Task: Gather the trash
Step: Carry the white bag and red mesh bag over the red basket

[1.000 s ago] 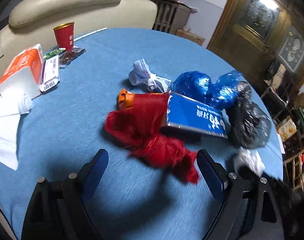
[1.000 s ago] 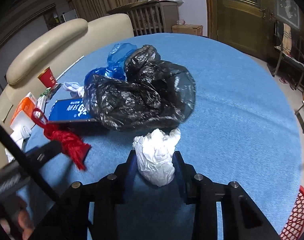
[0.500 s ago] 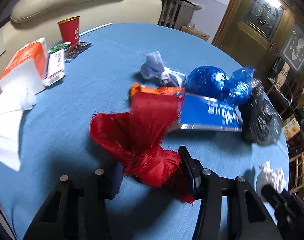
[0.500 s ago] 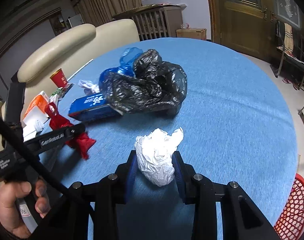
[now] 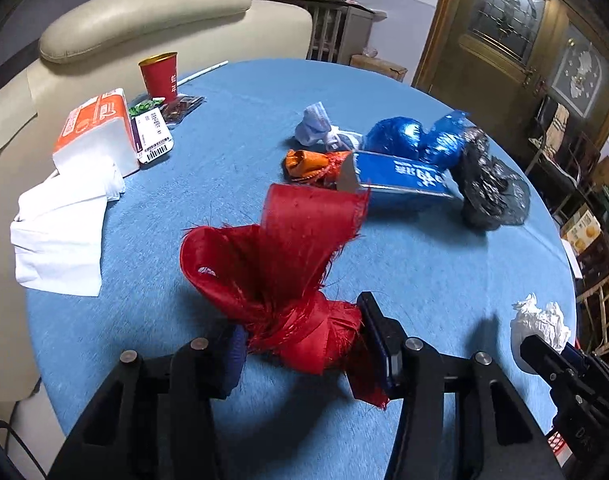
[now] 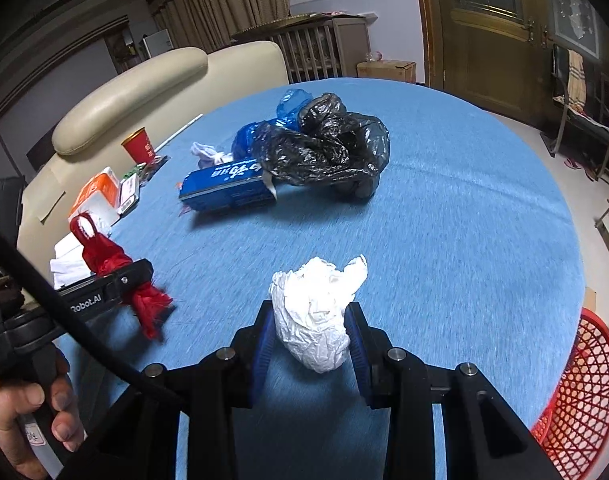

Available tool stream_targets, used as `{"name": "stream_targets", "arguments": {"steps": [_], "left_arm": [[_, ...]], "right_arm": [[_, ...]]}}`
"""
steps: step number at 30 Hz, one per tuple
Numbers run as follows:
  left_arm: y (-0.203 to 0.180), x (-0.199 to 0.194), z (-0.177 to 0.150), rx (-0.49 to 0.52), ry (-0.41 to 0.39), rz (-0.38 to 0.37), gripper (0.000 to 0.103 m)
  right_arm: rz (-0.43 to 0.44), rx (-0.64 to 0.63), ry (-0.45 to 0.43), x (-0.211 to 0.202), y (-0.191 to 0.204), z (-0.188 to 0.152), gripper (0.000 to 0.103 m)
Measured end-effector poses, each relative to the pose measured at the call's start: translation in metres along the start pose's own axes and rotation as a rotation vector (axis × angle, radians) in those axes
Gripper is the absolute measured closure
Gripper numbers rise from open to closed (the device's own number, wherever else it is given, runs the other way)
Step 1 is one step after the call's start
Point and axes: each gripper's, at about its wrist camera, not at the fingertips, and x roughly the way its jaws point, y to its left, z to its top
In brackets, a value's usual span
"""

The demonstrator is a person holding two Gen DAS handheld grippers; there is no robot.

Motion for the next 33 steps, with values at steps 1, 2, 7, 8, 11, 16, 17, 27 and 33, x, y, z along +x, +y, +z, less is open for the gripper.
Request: {"name": "stream_targets", "arguments": {"steps": [1, 2, 7, 8, 11, 16, 17, 27, 33], "left_arm": [[-0.002, -0.003, -0.002, 0.007, 0.000, 0.001, 0.049], [-0.004, -0.005, -0.004, 0.013, 0.000, 0.003, 0.049], [-0.010, -0.014, -0.012, 0.044, 0.000, 0.007, 0.049], [-0.011, -0.016, -0.013, 0.052, -0.002, 0.008, 0.049], [-0.016, -0.023, -0.015, 0.071, -0.010, 0.009, 0.049], [-0.028, -0.037, -0.019, 0.105, -0.034, 0.015, 0.049], [-0.030, -0.039, -0.019, 0.111, -0.039, 0.017, 0.049], [-0.054, -0.051, -0.022, 0.168, -0.067, 0.024, 0.049], [-0.067, -0.051, -0.022, 0.202, -0.069, 0.027, 0.049]], "right_arm": [[0.001, 0.000, -0.002, -0.003, 0.001, -0.002, 0.064], [0.001, 0.000, -0.003, -0.005, 0.002, -0.004, 0.064], [0.003, 0.010, -0.005, -0.015, 0.005, -0.012, 0.064], [0.005, 0.013, -0.005, -0.016, 0.005, -0.013, 0.064], [0.010, 0.016, -0.009, -0.022, 0.007, -0.017, 0.064], [0.012, 0.015, -0.029, -0.035, 0.008, -0.024, 0.064], [0.013, 0.017, -0.031, -0.036, 0.008, -0.025, 0.064], [0.015, 0.055, -0.053, -0.049, -0.005, -0.031, 0.064], [0.013, 0.081, -0.051, -0.050, -0.016, -0.035, 0.064]]}}
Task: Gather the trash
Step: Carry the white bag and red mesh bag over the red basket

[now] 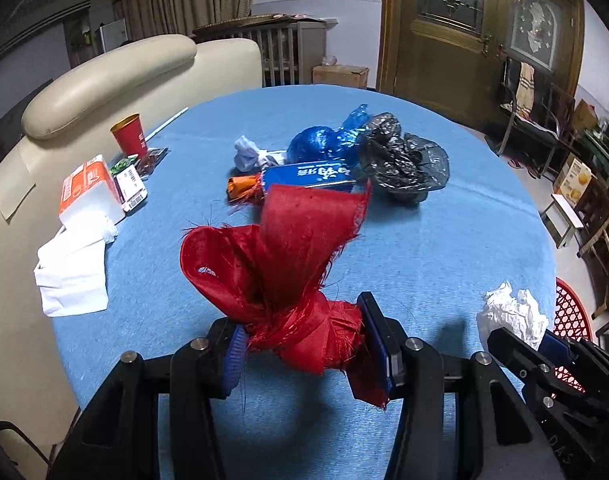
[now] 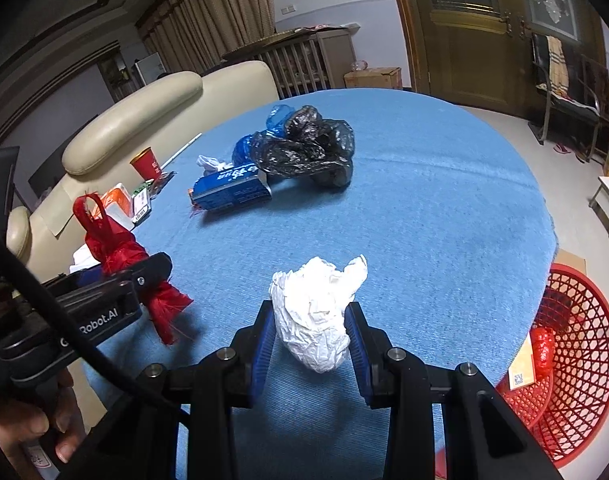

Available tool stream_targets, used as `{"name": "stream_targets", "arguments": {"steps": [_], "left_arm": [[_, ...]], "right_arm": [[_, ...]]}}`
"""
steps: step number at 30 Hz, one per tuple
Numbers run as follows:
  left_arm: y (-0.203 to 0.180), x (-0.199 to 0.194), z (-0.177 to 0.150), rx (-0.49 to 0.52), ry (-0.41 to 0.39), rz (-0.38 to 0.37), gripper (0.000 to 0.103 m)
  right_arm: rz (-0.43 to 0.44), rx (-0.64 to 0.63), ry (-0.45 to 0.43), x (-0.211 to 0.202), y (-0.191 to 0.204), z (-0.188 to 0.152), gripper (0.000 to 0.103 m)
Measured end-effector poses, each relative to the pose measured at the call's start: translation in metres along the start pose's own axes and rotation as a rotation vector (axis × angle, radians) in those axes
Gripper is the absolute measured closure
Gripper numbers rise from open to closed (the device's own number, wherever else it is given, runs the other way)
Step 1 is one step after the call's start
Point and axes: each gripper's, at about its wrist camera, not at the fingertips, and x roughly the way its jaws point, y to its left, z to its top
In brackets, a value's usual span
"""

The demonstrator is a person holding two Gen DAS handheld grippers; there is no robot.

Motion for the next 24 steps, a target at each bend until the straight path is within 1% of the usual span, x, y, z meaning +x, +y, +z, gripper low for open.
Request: {"name": "stream_targets", "arguments": {"steps": [15, 24], "left_arm": [[-0.021, -0.002, 0.005, 0.044, -0.003, -0.007, 0.049], [-0.034, -0.004, 0.005, 0.063, -0.006, -0.021, 0.049]], "right_arm": [[-0.020, 0.038, -0.013, -0.007, -0.022, -0.004, 0.064], [-0.045, 0.079, -0.041, -0.022, -0.041, -0.006, 0.064]]}}
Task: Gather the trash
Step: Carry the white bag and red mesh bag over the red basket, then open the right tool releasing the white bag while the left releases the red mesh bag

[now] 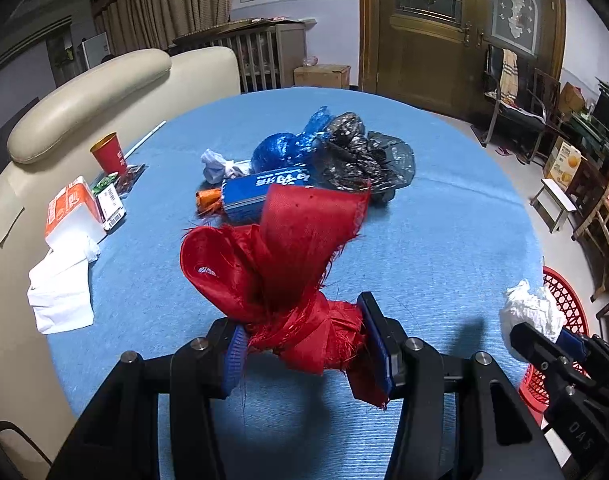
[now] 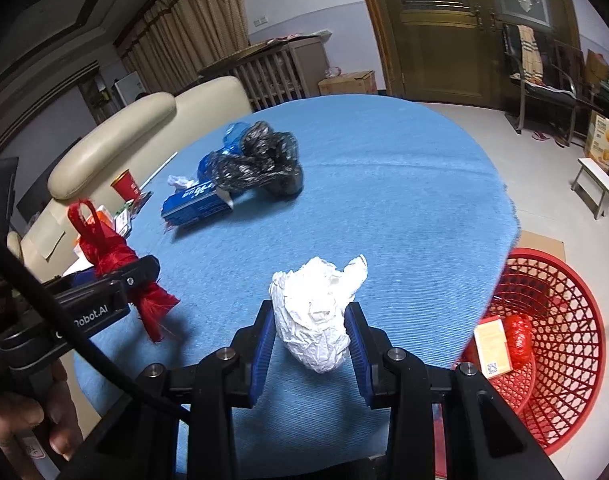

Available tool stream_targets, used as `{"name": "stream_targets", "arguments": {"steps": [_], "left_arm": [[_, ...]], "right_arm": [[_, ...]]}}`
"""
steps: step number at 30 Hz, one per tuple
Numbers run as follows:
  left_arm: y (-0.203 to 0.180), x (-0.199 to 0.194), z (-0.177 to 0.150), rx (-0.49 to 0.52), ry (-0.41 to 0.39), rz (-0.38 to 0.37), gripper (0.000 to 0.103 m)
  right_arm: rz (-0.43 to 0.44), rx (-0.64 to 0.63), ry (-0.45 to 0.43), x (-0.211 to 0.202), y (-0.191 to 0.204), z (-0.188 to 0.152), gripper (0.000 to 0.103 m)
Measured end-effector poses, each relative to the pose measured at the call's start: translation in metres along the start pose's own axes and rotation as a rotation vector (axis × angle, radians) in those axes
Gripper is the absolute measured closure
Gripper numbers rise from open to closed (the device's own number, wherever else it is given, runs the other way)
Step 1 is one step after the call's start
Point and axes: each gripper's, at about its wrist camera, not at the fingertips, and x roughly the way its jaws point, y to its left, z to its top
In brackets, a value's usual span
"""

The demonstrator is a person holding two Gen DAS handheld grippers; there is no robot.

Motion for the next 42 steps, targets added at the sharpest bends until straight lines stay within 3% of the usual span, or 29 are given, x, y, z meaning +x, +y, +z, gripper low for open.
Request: {"name": "stream_targets", "arguments": {"steps": [16, 31, 42], "left_arm": [[-0.068, -0.015, 0.009, 0.134, -0.039, -0.086, 0.049], [-0.181, -0.020, 0.005, 0.327, -0.035, -0.277, 0.049], [-0.220, -0.011, -0.003, 0.396, 0.001, -0.292, 0.049]], "right_arm": [[-0.088, 0.117, -0.056, -0.039, -0.072, -0.009, 0.064], [-0.252, 0.266, -0.070, -0.069, -0.166, -0.024, 0.064], [-0.279, 0.326, -0.029, -0.064, -0.200, -0.042, 0.064]]}}
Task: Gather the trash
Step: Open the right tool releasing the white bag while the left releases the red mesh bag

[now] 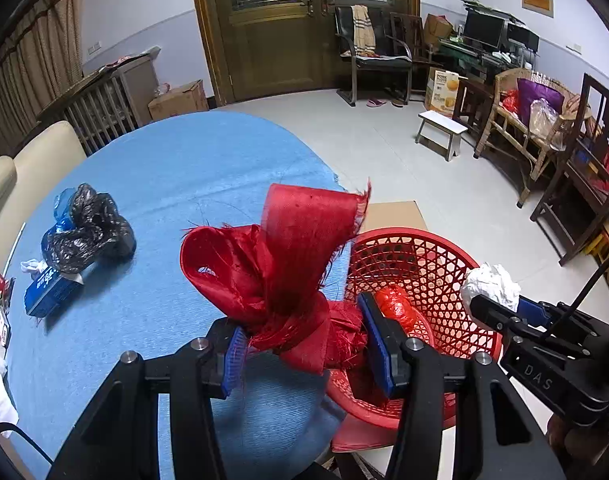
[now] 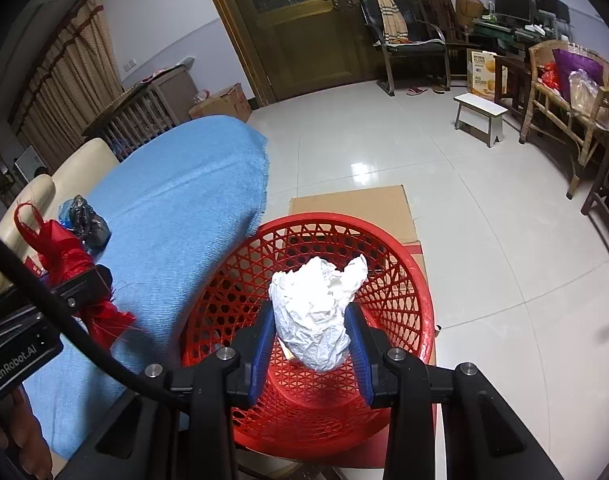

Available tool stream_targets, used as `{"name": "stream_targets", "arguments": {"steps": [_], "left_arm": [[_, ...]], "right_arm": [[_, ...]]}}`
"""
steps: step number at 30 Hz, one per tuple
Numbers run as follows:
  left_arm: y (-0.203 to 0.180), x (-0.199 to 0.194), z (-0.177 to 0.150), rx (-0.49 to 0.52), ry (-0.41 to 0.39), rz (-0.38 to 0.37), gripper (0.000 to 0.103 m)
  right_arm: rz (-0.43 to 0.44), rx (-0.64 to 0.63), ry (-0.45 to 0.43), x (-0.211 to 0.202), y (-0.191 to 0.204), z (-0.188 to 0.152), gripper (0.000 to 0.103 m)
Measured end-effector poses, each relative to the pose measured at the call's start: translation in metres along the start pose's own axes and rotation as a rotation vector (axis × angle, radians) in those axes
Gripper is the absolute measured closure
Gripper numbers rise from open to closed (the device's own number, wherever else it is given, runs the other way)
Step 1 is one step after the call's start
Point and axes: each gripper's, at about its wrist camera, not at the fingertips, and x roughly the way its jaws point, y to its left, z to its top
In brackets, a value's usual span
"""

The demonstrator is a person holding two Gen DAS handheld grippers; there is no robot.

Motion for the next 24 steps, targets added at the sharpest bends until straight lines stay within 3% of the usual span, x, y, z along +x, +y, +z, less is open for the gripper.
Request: {"name": "stream_targets", "arguments": {"steps": [21, 23, 24], "left_arm": [[-0.015, 0.004, -0.003, 0.044, 0.026, -0.007, 0.049], [-0.015, 0.005, -0.003, 0.043, 0.028, -0.008, 0.049], [-0.015, 0.006, -0.002, 0.043, 0.029, -0.007, 0.049]], "right_arm": [[0.002, 0.029, 0.004, 0.002, -0.010, 0.001, 0.064], [0.005, 0.035, 0.020, 0.005, -0.012, 0.002, 0.054], [0.005, 0.040, 0.028, 0.008, -0.013, 0.002, 0.032]]}}
